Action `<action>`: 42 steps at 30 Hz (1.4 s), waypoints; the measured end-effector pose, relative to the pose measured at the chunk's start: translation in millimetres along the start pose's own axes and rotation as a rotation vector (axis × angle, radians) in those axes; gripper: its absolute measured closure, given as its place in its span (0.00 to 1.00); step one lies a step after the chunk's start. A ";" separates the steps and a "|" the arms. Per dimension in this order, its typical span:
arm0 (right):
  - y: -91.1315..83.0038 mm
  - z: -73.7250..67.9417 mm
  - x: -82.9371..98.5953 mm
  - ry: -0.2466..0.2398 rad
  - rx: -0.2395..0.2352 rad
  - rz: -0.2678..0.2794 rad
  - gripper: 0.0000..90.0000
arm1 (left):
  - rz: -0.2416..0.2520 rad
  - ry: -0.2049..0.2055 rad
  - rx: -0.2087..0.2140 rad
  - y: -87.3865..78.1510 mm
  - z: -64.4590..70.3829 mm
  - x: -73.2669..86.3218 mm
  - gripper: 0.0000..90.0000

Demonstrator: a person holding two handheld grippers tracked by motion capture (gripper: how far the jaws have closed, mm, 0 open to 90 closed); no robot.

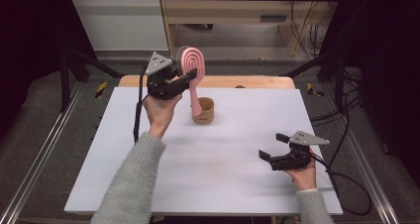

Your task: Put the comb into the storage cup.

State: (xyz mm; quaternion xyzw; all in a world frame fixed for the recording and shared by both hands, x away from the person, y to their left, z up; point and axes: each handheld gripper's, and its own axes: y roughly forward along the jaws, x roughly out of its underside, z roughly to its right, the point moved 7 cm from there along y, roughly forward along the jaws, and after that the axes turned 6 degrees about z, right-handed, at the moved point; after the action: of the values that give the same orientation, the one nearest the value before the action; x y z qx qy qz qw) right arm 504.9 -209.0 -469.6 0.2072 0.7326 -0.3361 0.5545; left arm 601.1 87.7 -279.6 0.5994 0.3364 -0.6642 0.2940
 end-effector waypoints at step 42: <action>0.7 -0.3 1.4 -0.005 -0.003 -0.007 0.00 | -0.035 0.013 -0.037 72.2 -11.6 12.2 0.71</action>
State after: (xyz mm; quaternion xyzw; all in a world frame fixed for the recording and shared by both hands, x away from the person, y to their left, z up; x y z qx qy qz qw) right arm 504.7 -208.4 -471.1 0.2030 0.7325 -0.3373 0.5554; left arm 664.1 53.8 -299.2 0.5924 0.3609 -0.6588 0.2912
